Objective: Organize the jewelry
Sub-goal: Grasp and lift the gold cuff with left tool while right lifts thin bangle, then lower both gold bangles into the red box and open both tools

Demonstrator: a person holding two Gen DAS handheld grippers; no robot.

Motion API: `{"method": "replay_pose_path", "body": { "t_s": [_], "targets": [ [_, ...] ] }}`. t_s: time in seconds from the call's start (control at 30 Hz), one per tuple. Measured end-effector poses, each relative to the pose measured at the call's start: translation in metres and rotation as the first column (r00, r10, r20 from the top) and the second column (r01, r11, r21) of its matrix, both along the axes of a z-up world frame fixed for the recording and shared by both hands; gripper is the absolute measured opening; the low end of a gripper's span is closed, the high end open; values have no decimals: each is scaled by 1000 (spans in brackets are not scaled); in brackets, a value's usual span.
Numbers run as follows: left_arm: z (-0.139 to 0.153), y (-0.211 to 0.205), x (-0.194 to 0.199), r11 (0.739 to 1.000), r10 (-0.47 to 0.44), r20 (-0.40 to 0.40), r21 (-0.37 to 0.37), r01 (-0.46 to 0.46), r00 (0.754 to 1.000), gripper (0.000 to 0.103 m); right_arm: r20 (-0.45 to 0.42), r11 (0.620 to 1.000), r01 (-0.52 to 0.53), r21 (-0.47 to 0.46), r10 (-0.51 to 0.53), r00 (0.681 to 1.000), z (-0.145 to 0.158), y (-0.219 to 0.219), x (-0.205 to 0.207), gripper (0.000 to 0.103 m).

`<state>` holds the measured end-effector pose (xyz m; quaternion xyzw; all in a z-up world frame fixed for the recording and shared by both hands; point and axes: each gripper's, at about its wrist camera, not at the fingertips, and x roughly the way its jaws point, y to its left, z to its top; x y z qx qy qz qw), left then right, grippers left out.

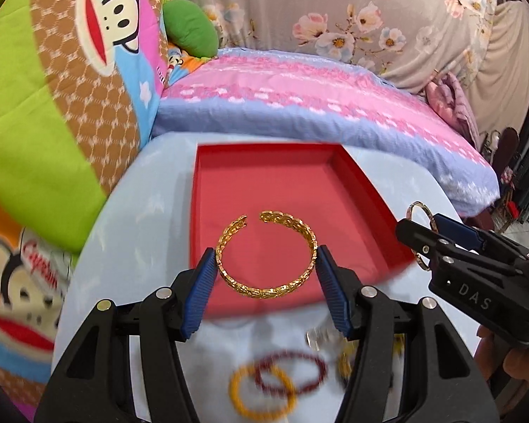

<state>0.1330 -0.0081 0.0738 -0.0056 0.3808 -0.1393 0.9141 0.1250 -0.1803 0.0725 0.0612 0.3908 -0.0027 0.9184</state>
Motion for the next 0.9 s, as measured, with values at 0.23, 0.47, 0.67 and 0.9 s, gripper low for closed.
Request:
{"method": "replay_pose_path", "body": {
  "t_s": [0.23,0.47,0.67,0.9],
  "targets": [
    [-4,-13,74,999,-12,7,46,12,1000,55,-53,1000,-15,0,15,998,-5,-2,87,53],
    [-24,-22,127,998,-10,-33,68,12,999,55,-116,999,-29,-15,27,993,-30,2,140,53],
    [-39,-29,151,996,-9,-63,84,14,998,55,-166,999,-29,-17,26,986,-51,4,164,53],
    [-51,-31,163,996,-3,-93,87,11,996,55,-192,1000,-20,-21,16,981,-64,2,173,53]
  ]
}}
